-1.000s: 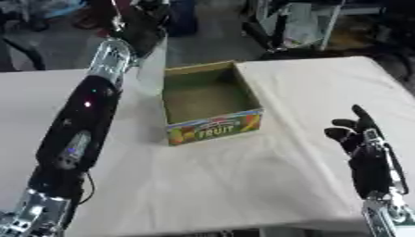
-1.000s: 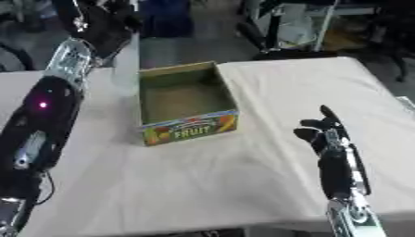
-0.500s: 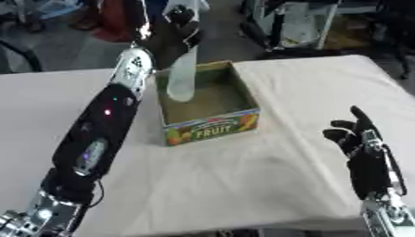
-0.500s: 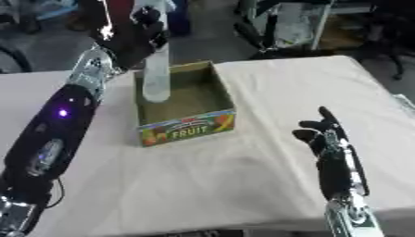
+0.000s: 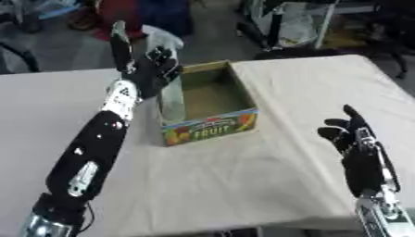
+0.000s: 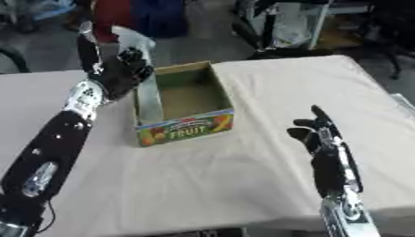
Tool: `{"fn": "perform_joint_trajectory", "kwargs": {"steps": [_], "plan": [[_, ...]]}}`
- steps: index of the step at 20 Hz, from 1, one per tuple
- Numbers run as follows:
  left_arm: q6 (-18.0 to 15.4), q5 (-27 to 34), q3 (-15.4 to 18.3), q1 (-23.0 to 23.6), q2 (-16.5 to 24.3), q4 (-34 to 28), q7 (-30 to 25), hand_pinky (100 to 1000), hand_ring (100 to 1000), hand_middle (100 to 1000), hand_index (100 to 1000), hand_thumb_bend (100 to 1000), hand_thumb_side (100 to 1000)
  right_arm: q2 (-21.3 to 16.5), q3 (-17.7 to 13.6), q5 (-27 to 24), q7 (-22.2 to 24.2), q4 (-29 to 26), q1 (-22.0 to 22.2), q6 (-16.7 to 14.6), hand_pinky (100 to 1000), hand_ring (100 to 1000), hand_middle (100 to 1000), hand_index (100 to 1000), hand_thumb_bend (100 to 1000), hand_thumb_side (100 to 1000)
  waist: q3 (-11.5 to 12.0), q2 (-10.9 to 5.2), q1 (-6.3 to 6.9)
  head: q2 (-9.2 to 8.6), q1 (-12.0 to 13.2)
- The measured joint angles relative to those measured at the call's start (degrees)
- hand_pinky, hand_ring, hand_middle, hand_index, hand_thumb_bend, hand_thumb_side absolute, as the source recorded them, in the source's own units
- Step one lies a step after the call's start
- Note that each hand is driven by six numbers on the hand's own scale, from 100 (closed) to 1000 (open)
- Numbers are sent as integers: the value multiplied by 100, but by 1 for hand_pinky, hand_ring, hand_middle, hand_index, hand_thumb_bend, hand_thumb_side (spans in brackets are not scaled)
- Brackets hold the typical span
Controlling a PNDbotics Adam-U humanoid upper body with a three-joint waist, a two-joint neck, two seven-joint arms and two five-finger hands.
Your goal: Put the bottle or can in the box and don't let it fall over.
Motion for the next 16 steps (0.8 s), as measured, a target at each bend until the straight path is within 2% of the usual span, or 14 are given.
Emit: {"fn": "perform_joint_trajectory", "kwargs": {"steps": [5, 8, 11, 16], "plan": [[-57, 17, 137, 221, 3, 1, 74, 320, 170, 303, 1000, 628, 1000, 0, 18, 69, 327, 2, 0, 15, 793, 664, 656, 919, 100, 767, 50, 1, -18, 0, -44], [-163, 53, 293, 417, 35, -100, 126, 325, 172, 305, 1000, 640, 1000, 0, -36, 78, 361, 2, 0, -2, 793, 663, 655, 919, 100, 766, 72, 1, -23, 0, -83], [-362, 90, 497, 672, 190, -382, 137, 328, 174, 305, 1000, 652, 1000, 0, -88, 94, 329, 2, 0, -26, 794, 665, 657, 919, 100, 766, 110, 2, -27, 0, -137], [-802, 186, 913, 1350, 565, -1068, -6, 342, 184, 312, 1000, 663, 1000, 0, -146, 121, 276, 2, 1, -51, 794, 665, 658, 919, 100, 767, 214, 30, -30, 0, -237]]}}
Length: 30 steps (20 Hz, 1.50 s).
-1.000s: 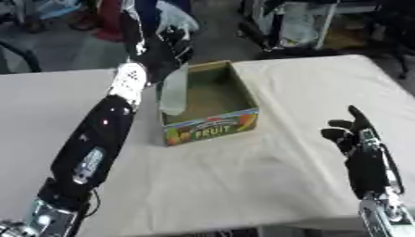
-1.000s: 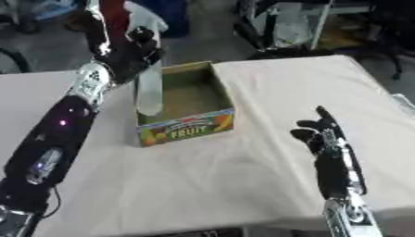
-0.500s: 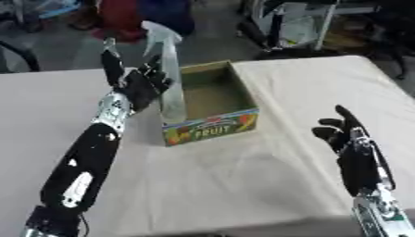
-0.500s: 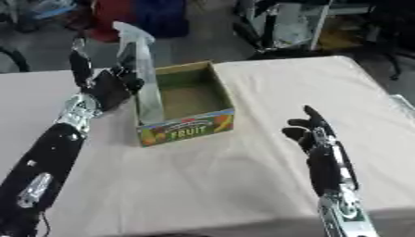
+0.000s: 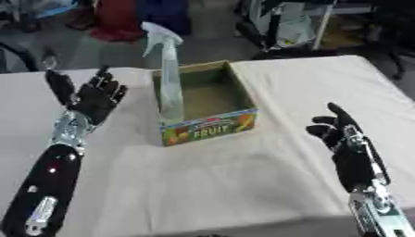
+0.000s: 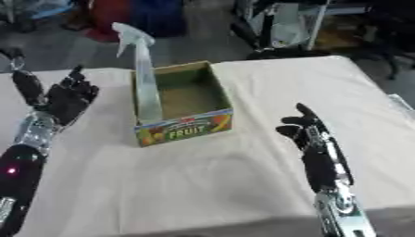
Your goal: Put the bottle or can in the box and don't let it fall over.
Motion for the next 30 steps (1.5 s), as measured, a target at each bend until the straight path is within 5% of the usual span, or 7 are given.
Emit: {"fn": "perform_joint_trajectory", "kwargs": {"steps": [9, 17, 30], "plan": [[-823, -370, 552, 1364, 398, -1383, -199, 440, 226, 332, 1000, 592, 1000, -4, -73, 41, -74, 0, 6, -22, 795, 667, 660, 919, 100, 768, 287, 24, -2, 0, -55], [-1154, -1088, 1119, 2469, 572, -2213, 110, 594, 304, 369, 985, 548, 1000, -55, -108, 51, -109, 0, 62, -30, 796, 669, 662, 918, 100, 769, 446, 1, 35, 0, -46], [-910, -2366, 1230, 2596, 535, -2415, 52, 639, 345, 409, 927, 591, 1000, -99, -111, 63, -109, 2, 69, -32, 796, 670, 663, 918, 100, 770, 444, -5, 53, 0, -36]]}}
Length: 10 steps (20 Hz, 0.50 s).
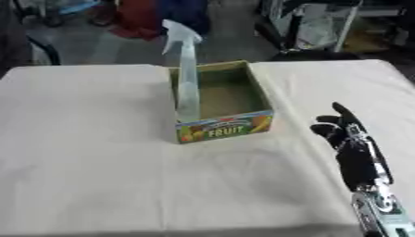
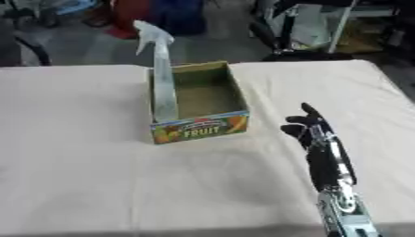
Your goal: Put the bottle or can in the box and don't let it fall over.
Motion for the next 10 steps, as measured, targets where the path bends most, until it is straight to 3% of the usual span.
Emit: {"fn": "perform_joint_trajectory", "kwargs": {"steps": [10], "plan": [[62, -898, -120, 0, -180, 129, 24, 650, 358, 418, 921, 617, 962, -5, -3, 10, 3, 31, 22, 0, 797, 671, 665, 918, 100, 770, 1, 0, 0, 0, 19]]}}
